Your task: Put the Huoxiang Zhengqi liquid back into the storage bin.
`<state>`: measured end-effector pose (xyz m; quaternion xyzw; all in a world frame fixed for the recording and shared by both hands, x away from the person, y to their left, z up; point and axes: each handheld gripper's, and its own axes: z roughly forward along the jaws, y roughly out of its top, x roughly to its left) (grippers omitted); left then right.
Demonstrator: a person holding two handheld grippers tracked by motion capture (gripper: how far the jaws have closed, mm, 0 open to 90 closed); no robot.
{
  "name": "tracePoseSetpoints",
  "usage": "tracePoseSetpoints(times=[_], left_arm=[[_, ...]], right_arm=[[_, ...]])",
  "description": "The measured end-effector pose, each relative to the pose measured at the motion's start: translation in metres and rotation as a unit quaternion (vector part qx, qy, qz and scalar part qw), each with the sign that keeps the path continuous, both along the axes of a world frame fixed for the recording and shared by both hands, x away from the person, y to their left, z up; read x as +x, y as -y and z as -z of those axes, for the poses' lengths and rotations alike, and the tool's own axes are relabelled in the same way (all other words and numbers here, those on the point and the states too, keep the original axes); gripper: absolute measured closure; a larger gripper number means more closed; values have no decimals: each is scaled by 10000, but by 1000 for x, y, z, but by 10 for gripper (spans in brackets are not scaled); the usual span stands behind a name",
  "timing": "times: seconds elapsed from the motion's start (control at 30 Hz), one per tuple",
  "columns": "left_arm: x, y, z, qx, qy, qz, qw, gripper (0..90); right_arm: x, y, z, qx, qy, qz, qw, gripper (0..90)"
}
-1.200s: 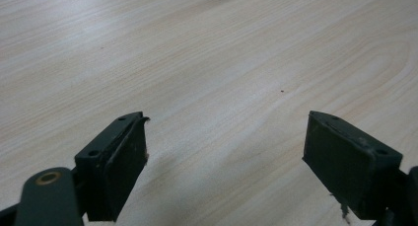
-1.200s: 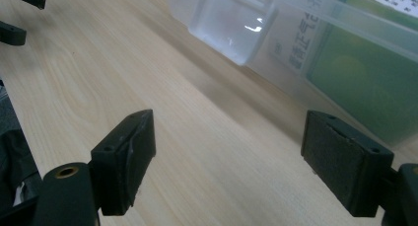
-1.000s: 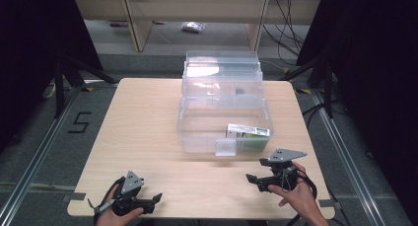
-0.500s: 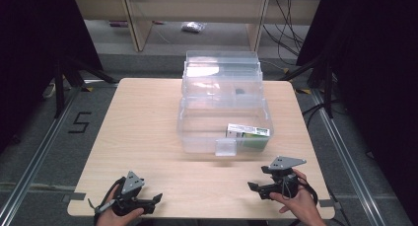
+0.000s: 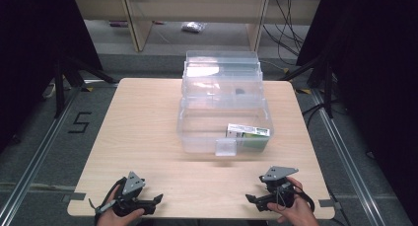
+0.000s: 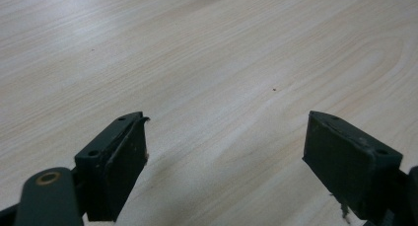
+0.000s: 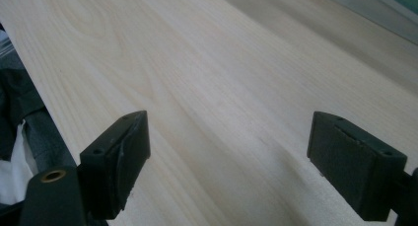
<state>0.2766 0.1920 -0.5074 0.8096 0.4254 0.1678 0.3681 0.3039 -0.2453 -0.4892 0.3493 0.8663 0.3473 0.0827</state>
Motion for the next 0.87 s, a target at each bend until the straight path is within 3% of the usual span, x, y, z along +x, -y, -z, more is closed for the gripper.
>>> tracePoseSetpoints(times=[0.03,0.17,0.3,0.87], left_arm=[[0,0,0,18,7,12,10000,161],[-1,0,-1,37,-33,28,10000,161],[0,1,0,15,1,27,10000,160],[0,0,-1,23,-20,25,10000,160]], right_arm=[[0,1,-1,-74,-17,-87,9999,172],[-3,1,0,-153,-90,32,9998,169],[-4,0,3,-120,-7,-63,9999,169],[-4,0,3,-236,-102,-11,9997,168]])
